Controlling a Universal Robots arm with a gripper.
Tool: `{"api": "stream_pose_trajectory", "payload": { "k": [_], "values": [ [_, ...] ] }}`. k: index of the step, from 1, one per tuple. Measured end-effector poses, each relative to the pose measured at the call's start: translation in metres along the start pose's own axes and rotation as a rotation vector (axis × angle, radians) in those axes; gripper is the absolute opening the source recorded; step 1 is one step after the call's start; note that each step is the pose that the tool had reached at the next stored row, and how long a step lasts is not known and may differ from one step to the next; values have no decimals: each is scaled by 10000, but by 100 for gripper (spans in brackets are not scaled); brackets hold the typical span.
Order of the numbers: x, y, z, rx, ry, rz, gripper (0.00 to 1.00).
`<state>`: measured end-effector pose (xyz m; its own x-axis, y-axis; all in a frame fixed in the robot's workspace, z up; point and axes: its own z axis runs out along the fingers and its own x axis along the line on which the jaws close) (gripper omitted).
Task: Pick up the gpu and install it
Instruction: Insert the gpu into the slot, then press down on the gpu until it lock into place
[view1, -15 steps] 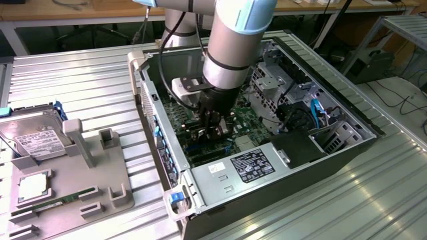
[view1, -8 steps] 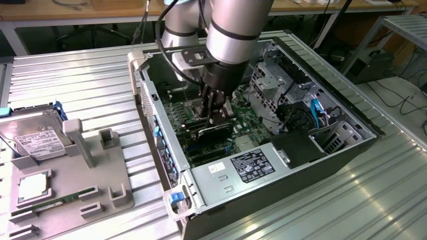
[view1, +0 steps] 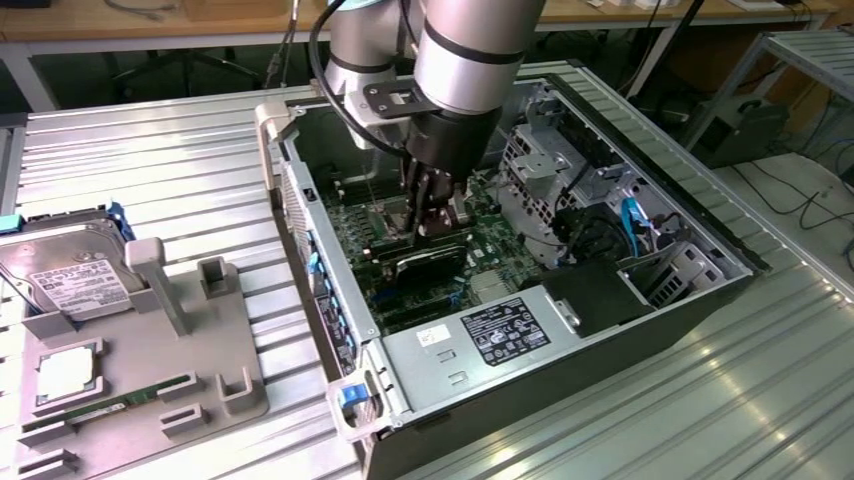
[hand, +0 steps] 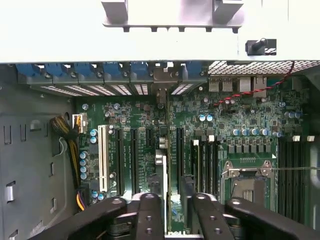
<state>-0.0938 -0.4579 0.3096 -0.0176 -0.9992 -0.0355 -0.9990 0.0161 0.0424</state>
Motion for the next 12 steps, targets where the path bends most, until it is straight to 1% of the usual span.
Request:
{"api": "stream_pose_trajectory", "payload": {
  "k": [2, 3, 4, 12],
  "values": [
    [0, 0, -1, -1, 1, 0, 15],
    [0, 0, 0, -1, 1, 0, 15],
    [0, 0, 0, 0, 1, 0, 11],
    [0, 0, -1, -1, 1, 0, 11]
  ]
}}
